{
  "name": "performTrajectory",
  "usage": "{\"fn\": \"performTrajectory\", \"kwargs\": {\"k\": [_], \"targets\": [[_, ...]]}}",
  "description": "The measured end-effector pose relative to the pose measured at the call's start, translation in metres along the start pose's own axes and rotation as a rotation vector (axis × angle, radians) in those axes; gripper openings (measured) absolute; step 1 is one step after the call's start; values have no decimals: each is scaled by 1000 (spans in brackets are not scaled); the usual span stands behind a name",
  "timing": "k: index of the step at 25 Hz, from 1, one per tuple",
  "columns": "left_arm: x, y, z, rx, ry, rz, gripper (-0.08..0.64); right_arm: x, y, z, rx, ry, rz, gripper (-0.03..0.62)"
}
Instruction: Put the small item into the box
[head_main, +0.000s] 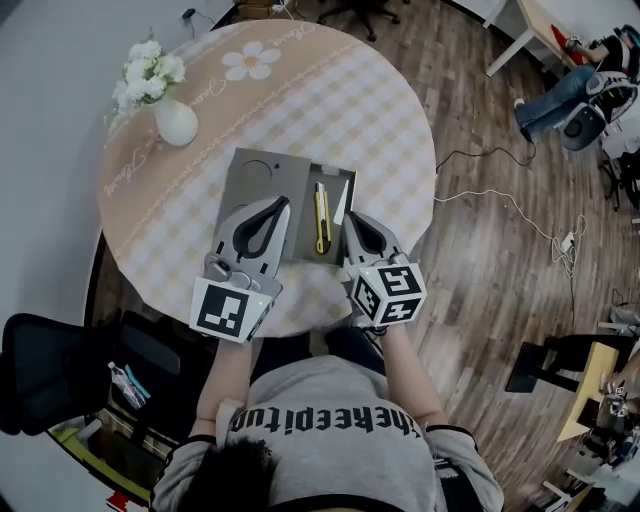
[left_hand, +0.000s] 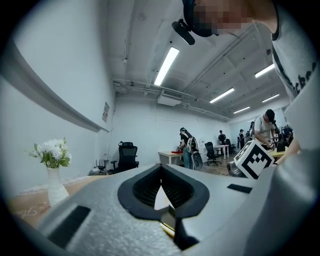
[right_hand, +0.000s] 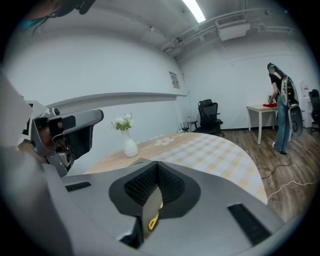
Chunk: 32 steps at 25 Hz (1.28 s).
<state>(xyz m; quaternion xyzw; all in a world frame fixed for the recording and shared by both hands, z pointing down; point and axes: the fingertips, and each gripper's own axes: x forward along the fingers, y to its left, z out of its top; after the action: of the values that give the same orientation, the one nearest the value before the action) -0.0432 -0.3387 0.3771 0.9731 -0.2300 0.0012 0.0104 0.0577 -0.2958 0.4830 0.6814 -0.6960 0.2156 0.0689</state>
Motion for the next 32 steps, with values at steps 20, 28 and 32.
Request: {"fn": "performTrajectory", "kwargs": {"k": [20,28,32], "targets": [[-35,-85,39,86,-38,175,15,-80,9,42,-97,-115,230,5],[-38,-121,58,99,-38,226,15,-118,7,60,-148,-148,294,5],[-41,-134,54,97,-25,257,15,-130,5,62,-173,-162,324,5]]}}
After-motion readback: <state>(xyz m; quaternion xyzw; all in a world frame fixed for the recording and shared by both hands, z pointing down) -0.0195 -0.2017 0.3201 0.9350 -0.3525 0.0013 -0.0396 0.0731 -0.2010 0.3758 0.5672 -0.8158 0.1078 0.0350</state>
